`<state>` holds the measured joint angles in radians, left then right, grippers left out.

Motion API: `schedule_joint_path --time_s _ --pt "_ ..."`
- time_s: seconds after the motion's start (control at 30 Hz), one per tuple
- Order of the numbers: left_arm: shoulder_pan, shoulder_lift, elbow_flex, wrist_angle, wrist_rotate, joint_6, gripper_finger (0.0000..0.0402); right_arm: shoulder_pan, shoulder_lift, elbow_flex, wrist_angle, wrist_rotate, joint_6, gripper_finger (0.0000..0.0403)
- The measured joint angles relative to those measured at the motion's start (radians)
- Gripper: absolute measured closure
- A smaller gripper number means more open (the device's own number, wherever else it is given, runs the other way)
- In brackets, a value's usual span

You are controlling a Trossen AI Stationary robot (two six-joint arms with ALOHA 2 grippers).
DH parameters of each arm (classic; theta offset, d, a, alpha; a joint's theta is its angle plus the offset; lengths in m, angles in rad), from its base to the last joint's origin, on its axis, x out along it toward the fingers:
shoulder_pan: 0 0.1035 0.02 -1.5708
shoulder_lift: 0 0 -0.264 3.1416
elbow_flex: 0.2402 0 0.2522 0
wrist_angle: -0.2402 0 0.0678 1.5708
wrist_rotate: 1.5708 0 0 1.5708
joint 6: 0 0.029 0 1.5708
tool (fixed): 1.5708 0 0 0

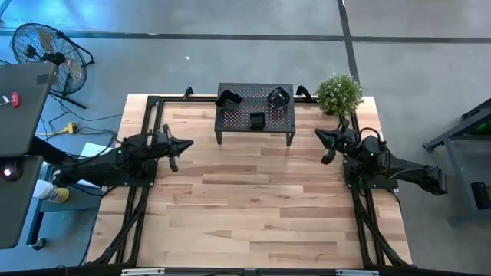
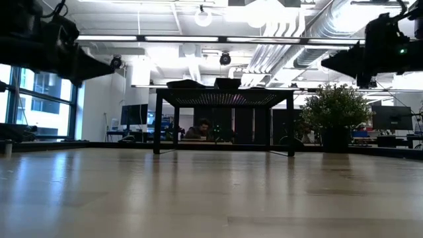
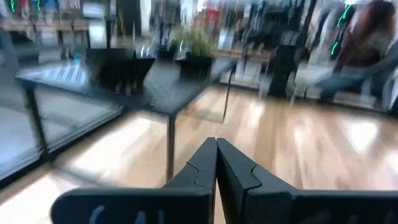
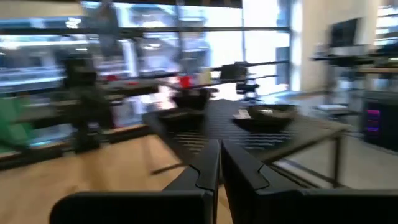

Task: Pick & Place Mini shaped plates
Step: Return to Home Position

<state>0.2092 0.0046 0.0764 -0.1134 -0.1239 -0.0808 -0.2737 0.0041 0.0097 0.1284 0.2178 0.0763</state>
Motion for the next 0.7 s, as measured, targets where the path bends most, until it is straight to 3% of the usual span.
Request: schedule_joint_path --time_s 0.07,0.13,0.37,0.53,0.7 --pt "0.000 0.008 -0.057 0.129 0.016 -0.023 0.0400 0.000 -0.004 0.000 -0.026 0.049 -0.002 0.0392" --pt "0.000 0.028 -0.060 0.157 0.009 -0.002 0.0400 0.000 -0.002 0.000 -0.047 0.061 0.007 0.0394" --pt "0.000 0.094 -0.062 0.159 -0.115 -0.009 0.0400 0.001 0.002 0.000 -0.055 0.063 0.028 0.0393" --pt "0.000 0.118 -0.062 0.162 -0.090 -0.107 0.0400 0.000 0.002 0.000 -0.057 0.062 0.069 0.0392" --pt "0.000 0.118 -0.063 0.157 -0.084 -0.108 0.0400 0.000 0.002 0.000 -0.056 0.061 0.078 0.0391"
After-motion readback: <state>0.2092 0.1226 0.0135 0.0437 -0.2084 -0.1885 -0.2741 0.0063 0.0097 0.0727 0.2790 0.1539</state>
